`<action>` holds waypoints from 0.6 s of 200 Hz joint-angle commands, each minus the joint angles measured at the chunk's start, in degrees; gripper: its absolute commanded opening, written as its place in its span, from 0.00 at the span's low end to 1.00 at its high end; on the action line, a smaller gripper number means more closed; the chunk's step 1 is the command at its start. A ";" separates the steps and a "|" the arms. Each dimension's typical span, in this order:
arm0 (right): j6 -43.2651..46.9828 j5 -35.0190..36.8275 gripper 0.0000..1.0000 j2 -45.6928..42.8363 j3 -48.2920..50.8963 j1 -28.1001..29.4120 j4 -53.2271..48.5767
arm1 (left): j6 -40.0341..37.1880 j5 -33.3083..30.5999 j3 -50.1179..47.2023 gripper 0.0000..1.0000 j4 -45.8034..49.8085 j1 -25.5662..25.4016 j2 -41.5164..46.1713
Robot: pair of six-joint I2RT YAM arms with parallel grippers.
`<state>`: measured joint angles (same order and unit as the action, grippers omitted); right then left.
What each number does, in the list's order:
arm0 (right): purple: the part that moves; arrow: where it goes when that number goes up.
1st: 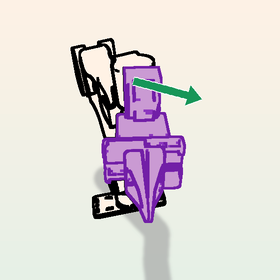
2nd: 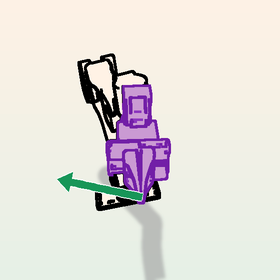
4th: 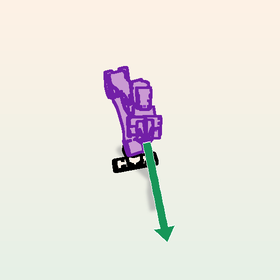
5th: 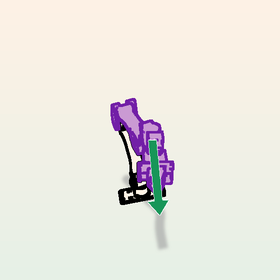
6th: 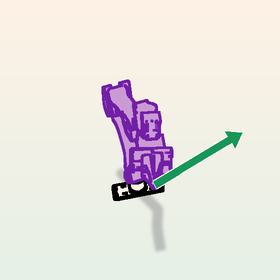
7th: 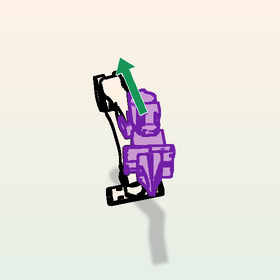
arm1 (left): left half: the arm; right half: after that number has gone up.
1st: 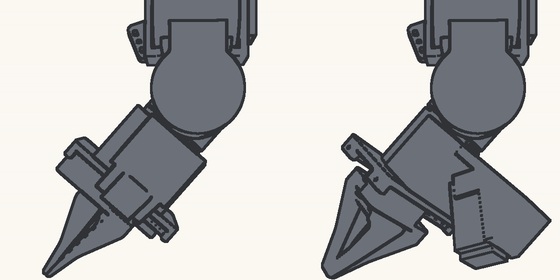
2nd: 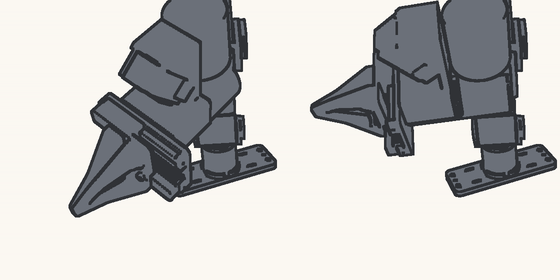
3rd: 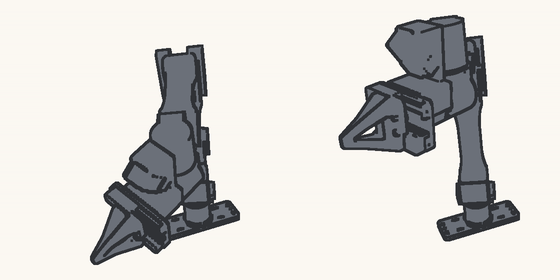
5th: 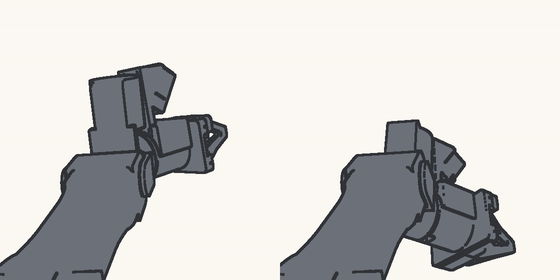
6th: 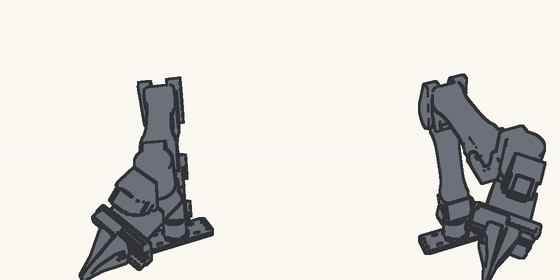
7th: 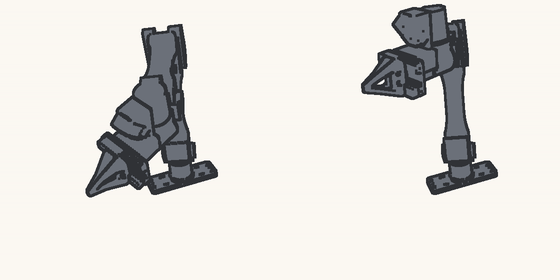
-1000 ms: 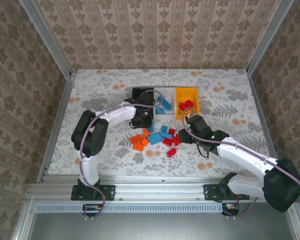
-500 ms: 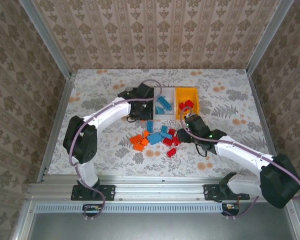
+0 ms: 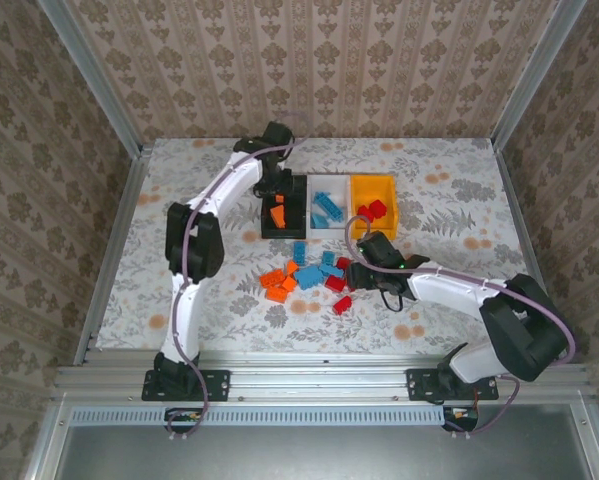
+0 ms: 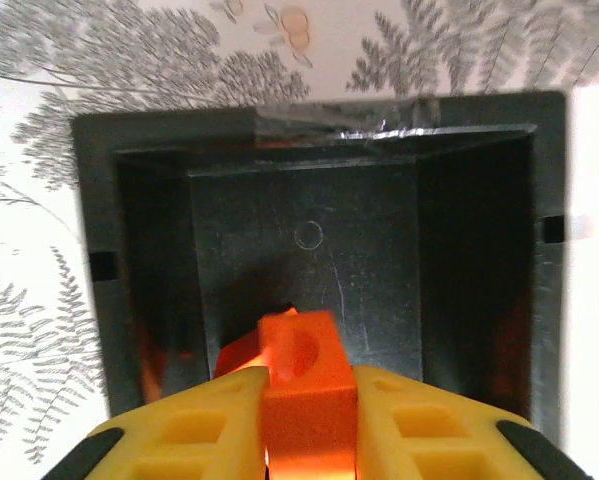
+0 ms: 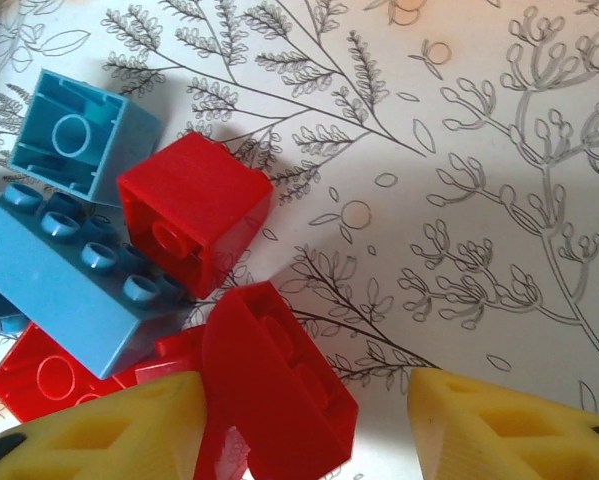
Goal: Sort the legos into containers by color
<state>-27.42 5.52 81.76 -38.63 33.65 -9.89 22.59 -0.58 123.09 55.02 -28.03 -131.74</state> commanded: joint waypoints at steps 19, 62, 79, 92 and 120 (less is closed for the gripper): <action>-0.71 1.72 0.50 1.99 -0.49 0.13 0.75 | -1.84 2.21 3.35 0.53 4.39 0.23 0.69; -0.77 4.83 0.41 0.58 -0.12 -0.34 -0.49 | -2.63 3.81 3.21 0.79 5.07 -0.40 4.43; -1.04 6.85 0.40 -0.14 -0.08 -0.58 -2.24 | -2.74 4.16 3.13 0.81 5.91 -0.86 6.73; -1.21 7.87 0.40 -0.84 0.12 -0.82 -3.09 | -2.85 4.78 2.83 0.82 6.56 -1.38 8.57; -1.42 9.06 0.40 -4.41 1.29 -1.44 -4.26 | -3.21 5.72 -1.03 0.83 6.77 -2.44 13.80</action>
<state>-28.29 11.22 81.32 -38.52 32.91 -10.66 20.69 3.29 124.33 59.79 -29.32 -124.57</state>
